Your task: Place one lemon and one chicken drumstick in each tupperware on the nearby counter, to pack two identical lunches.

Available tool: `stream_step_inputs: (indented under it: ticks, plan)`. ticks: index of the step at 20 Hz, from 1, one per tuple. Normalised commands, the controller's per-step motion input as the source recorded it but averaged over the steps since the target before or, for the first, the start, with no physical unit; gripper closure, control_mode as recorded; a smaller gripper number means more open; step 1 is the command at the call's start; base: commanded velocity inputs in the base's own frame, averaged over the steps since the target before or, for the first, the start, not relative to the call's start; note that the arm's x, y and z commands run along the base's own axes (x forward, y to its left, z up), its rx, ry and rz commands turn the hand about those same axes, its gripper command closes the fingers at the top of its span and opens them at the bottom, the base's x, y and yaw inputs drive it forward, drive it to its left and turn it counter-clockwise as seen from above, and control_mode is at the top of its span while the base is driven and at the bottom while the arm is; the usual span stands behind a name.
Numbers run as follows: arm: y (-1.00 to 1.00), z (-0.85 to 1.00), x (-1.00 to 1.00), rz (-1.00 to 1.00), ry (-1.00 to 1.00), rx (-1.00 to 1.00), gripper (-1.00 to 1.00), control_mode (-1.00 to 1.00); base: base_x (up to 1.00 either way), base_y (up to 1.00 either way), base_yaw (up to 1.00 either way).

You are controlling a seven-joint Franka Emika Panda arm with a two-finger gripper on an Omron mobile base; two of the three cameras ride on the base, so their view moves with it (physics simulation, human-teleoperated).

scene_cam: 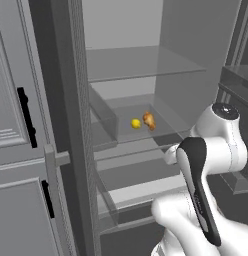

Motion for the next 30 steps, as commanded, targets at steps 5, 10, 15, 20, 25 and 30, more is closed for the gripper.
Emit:
stream_step_inputs:
  ticks: [5, 10, 15, 20, 25, 30]
  plan:
    - [0.00, 0.00, 0.00, 0.00, 0.00, 0.00, -1.00, 1.00, 0.08, 0.05, 0.00]
    - [0.00, 0.00, 0.00, 0.00, 0.00, 0.00, -1.00, 1.00, 0.00, 0.00, 0.00]
    - [0.00, 0.00, 0.00, -0.04, -0.22, 0.00, -1.00, -1.00, 0.00, 0.00, 0.00]
    - [0.00, 0.01, 0.17, -0.08, -0.36, 0.00, -1.00, -1.00, 0.00, 0.00, 0.00]
    - [-0.09, 0.00, 0.93, -0.02, -0.20, 0.03, -1.00, -1.00, 0.00, 0.00, 0.00]
    - [-0.06, 0.00, 0.93, -0.07, -0.01, 0.01, -1.00, -1.00, 0.00, 0.00, 0.00]
